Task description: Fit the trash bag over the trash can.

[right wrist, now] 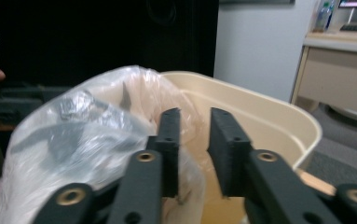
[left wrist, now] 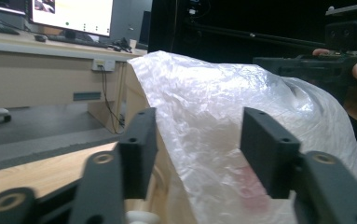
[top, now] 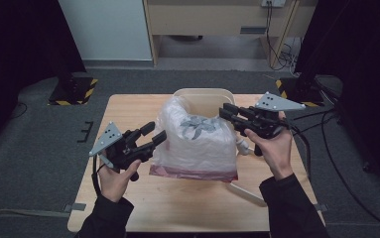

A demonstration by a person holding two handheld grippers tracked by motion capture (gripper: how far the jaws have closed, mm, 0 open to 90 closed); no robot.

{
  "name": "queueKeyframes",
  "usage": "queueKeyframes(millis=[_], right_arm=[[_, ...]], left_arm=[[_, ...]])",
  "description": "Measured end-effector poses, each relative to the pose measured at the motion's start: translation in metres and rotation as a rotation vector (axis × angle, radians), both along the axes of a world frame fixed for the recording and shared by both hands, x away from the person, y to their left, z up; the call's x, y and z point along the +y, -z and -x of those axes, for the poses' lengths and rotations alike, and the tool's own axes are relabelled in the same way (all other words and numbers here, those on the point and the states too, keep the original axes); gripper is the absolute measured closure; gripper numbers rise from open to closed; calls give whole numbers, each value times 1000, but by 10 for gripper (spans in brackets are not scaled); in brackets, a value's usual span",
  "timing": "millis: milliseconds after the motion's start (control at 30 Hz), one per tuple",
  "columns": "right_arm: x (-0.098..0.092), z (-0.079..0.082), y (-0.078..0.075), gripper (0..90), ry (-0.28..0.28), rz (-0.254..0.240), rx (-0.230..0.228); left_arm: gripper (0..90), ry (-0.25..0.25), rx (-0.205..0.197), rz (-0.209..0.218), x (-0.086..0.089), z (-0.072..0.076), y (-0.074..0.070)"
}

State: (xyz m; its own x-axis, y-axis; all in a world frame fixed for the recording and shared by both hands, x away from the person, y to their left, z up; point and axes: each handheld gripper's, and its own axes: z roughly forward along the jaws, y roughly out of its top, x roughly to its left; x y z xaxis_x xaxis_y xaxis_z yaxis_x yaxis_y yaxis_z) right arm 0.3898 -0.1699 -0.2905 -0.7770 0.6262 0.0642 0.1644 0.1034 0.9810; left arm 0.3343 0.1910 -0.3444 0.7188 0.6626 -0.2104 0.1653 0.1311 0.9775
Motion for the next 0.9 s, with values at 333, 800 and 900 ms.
queueKeyframes(millis=[333,800,900], right_arm=[[-8,29,-2,454,-163,-102,-60],[1,32,6,900,-231,-45,-32],[0,28,3,900,-174,-85,-40]], left_arm=[[747,15,-8,20,0,4,-4],[740,26,-35,48,0,7,-8],[648,11,-52,59,0,7,-9]])
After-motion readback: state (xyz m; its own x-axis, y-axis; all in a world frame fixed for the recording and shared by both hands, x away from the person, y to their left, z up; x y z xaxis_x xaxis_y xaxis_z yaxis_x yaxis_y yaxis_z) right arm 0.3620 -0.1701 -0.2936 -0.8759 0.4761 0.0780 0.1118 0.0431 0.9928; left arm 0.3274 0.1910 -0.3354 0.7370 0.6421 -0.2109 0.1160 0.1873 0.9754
